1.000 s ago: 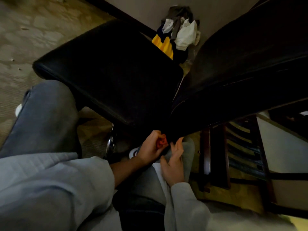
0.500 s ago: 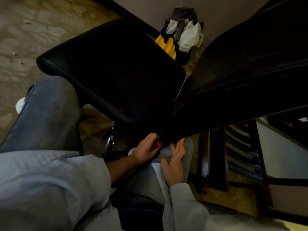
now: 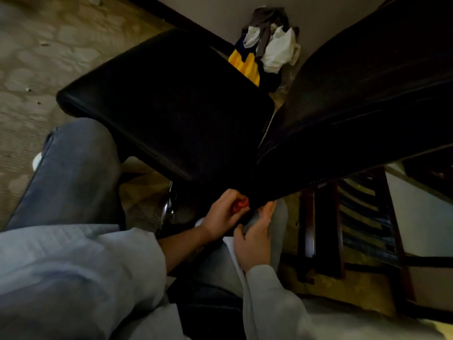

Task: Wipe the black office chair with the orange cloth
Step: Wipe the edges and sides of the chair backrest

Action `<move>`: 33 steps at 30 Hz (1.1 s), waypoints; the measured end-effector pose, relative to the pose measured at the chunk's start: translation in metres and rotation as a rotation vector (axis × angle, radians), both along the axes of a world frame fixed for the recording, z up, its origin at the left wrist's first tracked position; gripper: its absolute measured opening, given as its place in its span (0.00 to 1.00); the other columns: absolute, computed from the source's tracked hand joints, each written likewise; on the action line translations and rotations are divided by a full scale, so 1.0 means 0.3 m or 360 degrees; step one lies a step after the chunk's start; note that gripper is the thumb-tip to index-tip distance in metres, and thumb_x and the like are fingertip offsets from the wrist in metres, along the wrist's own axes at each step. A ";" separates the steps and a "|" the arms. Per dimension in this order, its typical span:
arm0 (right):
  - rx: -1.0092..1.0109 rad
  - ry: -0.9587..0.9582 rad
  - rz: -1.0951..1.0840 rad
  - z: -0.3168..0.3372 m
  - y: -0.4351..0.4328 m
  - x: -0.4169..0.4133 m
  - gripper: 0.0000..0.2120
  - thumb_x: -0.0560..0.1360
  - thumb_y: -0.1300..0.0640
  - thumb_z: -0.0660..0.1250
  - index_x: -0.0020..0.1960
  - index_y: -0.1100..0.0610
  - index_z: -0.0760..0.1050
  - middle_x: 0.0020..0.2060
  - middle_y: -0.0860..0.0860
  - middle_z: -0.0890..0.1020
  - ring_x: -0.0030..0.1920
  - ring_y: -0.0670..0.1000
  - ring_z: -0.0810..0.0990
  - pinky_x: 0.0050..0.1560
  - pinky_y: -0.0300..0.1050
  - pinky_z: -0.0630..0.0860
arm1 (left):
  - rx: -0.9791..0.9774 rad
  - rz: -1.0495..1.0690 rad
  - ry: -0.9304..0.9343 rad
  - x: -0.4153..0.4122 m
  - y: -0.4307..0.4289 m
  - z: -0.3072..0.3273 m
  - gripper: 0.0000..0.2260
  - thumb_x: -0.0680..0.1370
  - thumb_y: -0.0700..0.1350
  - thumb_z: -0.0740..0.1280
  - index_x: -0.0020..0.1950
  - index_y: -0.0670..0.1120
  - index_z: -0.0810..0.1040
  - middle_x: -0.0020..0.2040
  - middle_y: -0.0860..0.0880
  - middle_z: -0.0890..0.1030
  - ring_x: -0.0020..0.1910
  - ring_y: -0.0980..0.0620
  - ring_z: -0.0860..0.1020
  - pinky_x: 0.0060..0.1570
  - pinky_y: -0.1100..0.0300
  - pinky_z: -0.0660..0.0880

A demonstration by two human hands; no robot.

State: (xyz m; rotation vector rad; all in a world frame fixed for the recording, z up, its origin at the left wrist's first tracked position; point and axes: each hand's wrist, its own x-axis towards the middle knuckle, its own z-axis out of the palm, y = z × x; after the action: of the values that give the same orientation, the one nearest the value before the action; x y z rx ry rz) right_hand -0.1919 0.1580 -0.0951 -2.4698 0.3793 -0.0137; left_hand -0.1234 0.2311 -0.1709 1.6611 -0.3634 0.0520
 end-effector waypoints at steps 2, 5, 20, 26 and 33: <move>-0.0182 -0.0085 0.0025 -0.005 0.011 -0.004 0.44 0.73 0.65 0.67 0.75 0.51 0.39 0.75 0.52 0.43 0.75 0.56 0.54 0.74 0.51 0.57 | -0.0009 0.0079 0.0092 0.006 0.005 -0.013 0.05 0.74 0.39 0.69 0.49 0.40 0.77 0.44 0.52 0.73 0.44 0.68 0.73 0.44 0.76 0.67; -0.0426 -0.0223 0.0090 -0.020 0.017 -0.015 0.40 0.70 0.65 0.69 0.72 0.49 0.50 0.75 0.57 0.44 0.72 0.64 0.60 0.68 0.60 0.65 | -0.0142 0.0402 0.0469 0.046 -0.007 -0.009 0.03 0.77 0.42 0.67 0.49 0.44 0.76 0.45 0.49 0.77 0.45 0.60 0.77 0.46 0.64 0.75; -0.0394 -0.0071 0.0186 -0.036 -0.010 0.001 0.33 0.72 0.55 0.59 0.75 0.41 0.54 0.69 0.40 0.25 0.74 0.60 0.56 0.61 0.58 0.72 | 0.0359 0.0050 0.0578 0.086 -0.011 0.025 0.09 0.78 0.41 0.63 0.54 0.39 0.79 0.51 0.42 0.80 0.50 0.46 0.79 0.49 0.54 0.75; -0.0304 -0.0078 0.0136 -0.026 -0.021 -0.006 0.32 0.72 0.57 0.57 0.74 0.42 0.57 0.73 0.43 0.34 0.75 0.53 0.55 0.64 0.58 0.70 | -0.0253 0.0063 0.0545 0.072 -0.028 0.119 0.04 0.77 0.36 0.65 0.51 0.42 0.75 0.42 0.53 0.77 0.40 0.65 0.76 0.44 0.70 0.73; -0.0280 0.0008 0.0075 -0.005 -0.013 -0.005 0.32 0.76 0.62 0.61 0.72 0.39 0.53 0.71 0.42 0.34 0.75 0.53 0.56 0.64 0.53 0.70 | -0.0201 0.0006 0.0453 0.091 -0.010 0.090 0.05 0.75 0.35 0.66 0.49 0.42 0.79 0.47 0.47 0.79 0.47 0.55 0.78 0.49 0.66 0.74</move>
State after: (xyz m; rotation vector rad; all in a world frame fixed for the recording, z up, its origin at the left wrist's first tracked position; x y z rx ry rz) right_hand -0.1933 0.1542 -0.0965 -2.6521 0.3347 -0.0226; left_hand -0.0962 0.2281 -0.1440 1.5186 -0.1380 -0.1546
